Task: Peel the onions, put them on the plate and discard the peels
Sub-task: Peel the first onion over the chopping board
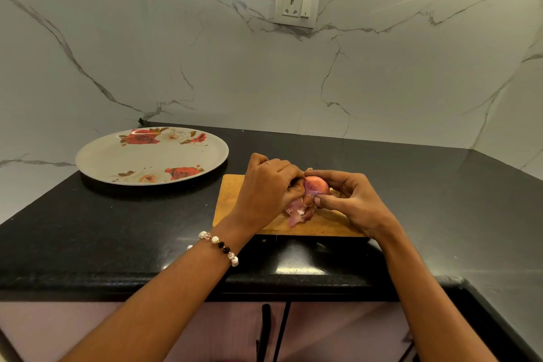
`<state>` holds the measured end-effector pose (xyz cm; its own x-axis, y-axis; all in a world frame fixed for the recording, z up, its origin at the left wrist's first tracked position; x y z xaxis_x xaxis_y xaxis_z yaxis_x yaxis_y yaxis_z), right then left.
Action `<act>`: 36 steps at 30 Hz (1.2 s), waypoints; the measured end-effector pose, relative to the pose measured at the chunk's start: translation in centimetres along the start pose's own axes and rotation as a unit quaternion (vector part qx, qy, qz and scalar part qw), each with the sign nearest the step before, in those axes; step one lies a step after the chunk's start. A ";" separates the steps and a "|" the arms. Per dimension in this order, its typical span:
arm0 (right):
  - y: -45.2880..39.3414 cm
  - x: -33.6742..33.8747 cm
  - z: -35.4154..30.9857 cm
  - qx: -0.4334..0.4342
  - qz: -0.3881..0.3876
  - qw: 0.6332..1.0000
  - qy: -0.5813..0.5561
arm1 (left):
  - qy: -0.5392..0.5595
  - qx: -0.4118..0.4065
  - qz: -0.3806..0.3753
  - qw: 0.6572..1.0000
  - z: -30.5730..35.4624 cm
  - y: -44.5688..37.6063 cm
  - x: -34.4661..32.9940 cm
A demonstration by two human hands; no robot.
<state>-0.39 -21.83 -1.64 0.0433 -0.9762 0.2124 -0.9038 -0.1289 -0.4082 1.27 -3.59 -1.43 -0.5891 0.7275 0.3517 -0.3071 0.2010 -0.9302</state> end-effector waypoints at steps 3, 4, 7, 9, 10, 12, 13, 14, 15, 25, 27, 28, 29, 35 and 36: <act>-0.1 0.0 0.1 0.002 -0.003 1.000 0.000 | -0.042 -0.013 0.004 0.999 0.1 0.1 -0.1; -0.2 0.1 0.2 0.002 -0.002 1.000 -0.003 | -0.046 -0.011 0.003 0.999 0.1 0.0 -0.2; -0.3 0.3 0.4 0.003 0.006 1.000 -0.015 | -0.029 0.011 -0.004 1.000 0.2 -0.2 -0.2; -0.4 0.4 0.5 0.009 0.011 1.000 -0.028 | -0.018 0.030 -0.006 0.999 0.2 -0.2 -0.1; -0.4 0.5 0.5 0.012 0.014 0.999 -0.038 | -0.012 0.045 -0.005 0.999 0.1 -0.2 -0.1; -0.4 0.6 0.5 0.015 0.025 0.997 -0.071 | 0.010 0.088 0.002 0.996 -0.2 -0.3 0.1; -0.5 0.6 0.5 0.016 0.030 0.996 -0.086 | 0.025 0.109 0.008 0.994 -0.4 -0.3 0.2; -0.5 0.7 0.5 0.019 0.034 0.995 -0.095 | 0.036 0.119 0.013 0.992 -0.5 -0.3 0.2; -0.5 0.7 0.5 0.022 0.038 0.994 -0.099 | 0.041 0.120 0.016 0.992 -0.6 -0.3 0.2; -0.5 0.6 0.7 0.020 0.039 0.995 -0.094 | 0.081 0.097 -0.020 0.992 -0.6 -0.2 -0.3; -0.5 0.6 0.7 0.017 0.029 0.996 -0.080 | 0.090 0.097 -0.036 0.990 -0.4 -0.1 -0.2; -0.5 0.6 0.8 0.017 0.025 0.997 -0.066 | 0.099 0.108 -0.041 0.988 -0.4 -0.1 0.0; -0.5 0.6 0.9 0.017 0.022 0.998 -0.055 | 0.110 0.122 -0.047 0.985 -0.3 -0.2 0.1; -0.6 0.6 0.9 0.016 0.015 0.999 -0.043 | 0.145 0.171 -0.058 0.973 -0.4 -0.3 0.3; -0.5 0.6 0.9 0.016 0.013 0.999 -0.043 | 0.142 0.171 -0.058 0.973 -0.4 -0.3 0.3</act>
<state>0.51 -22.52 -2.10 0.0576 -0.9905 0.1247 -0.8910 -0.1073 -0.4412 1.53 -3.19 -1.10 -0.3200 0.8749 0.3636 -0.6185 0.0979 -0.7797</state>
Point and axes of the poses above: each hand's wrist, its own y-axis away from the middle knuckle, its own x-axis out of the back of the hand, z = x × y, the point moved 2 cm from there along -y, towards the middle knuckle, and after that the axes turned 10 degrees about z, right-handed, at the moved point
